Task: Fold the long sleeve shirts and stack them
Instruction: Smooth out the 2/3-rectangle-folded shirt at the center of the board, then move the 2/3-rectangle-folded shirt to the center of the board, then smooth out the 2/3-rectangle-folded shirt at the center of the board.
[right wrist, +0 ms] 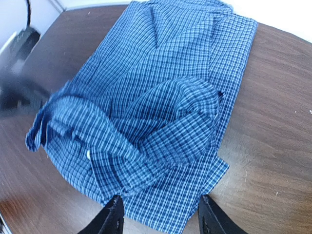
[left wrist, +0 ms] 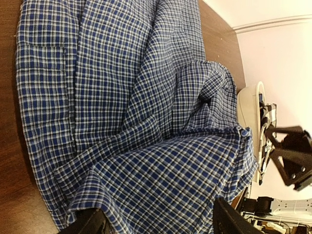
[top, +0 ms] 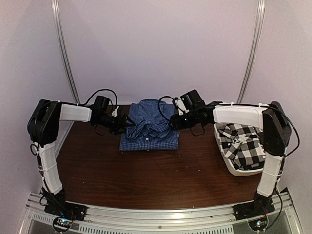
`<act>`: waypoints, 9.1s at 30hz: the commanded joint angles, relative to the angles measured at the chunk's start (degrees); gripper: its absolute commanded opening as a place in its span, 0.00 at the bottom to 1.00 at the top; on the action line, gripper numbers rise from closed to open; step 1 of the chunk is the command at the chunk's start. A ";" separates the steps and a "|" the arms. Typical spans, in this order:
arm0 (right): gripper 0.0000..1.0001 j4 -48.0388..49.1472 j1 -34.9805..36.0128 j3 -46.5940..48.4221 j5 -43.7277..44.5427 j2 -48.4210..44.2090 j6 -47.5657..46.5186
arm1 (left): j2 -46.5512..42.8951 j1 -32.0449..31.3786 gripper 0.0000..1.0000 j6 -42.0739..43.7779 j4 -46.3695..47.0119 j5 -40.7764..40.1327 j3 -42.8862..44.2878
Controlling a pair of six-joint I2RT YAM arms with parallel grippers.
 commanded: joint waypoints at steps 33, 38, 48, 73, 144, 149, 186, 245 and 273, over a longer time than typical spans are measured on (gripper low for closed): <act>0.53 -1.84 1.43 35.35 7.75 29.64 -5.44 | 4.92 1.94 0.75 -19.26 18.48 -1.64 1.64; 0.64 -5.07 -0.01 43.90 5.40 32.64 -7.17 | 4.52 2.54 0.76 -21.50 22.03 -4.77 0.47; 0.83 -5.18 -2.15 33.88 3.95 21.54 -8.62 | 3.59 3.10 0.78 -22.56 28.96 -2.23 -1.01; 0.68 4.62 -5.47 13.87 -2.97 15.67 -6.66 | 0.75 3.80 0.82 -30.70 39.99 2.63 -7.70; 0.52 4.68 2.30 -14.59 -1.92 -2.09 2.12 | -14.33 -0.66 0.62 0.96 2.22 -17.36 -20.40; 0.47 8.49 2.44 -17.18 -4.34 -2.14 2.79 | -15.12 -1.03 0.57 0.73 3.28 -19.24 -22.54; 0.00 10.73 3.61 -22.07 -5.80 -1.52 1.85 | -12.83 -6.94 0.00 -0.55 -0.16 -17.63 -22.47; 0.21 0.69 -0.45 -3.62 -1.92 2.55 -5.42 | 0.82 -23.70 0.41 3.76 -12.75 -30.24 10.49; 0.13 -3.74 -3.56 8.10 2.18 13.91 -4.66 | -3.49 -23.87 0.00 0.28 -9.30 -36.92 7.23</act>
